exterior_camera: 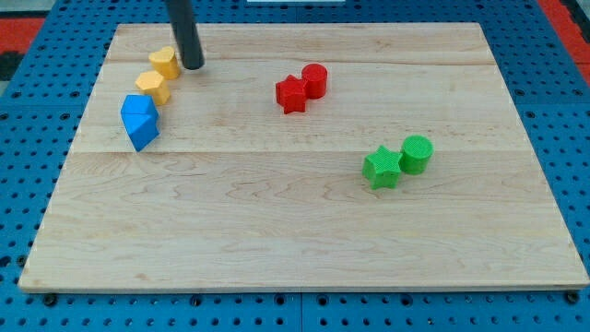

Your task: Move the red circle to the top of the red star

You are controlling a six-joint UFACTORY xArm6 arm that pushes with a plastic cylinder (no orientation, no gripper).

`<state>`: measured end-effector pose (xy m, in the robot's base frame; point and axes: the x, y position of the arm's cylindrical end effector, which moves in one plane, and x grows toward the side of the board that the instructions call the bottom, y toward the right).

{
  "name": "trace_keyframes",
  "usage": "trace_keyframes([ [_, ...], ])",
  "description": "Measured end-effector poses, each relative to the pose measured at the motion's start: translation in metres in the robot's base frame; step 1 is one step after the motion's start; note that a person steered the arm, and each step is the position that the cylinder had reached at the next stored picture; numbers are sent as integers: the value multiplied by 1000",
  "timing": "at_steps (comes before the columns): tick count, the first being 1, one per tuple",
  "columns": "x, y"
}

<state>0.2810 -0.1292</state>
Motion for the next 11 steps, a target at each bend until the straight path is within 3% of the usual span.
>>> trace_keyframes([
  [2,-16,222],
  [3,13,268],
  [5,58,266],
  [11,49,174],
])
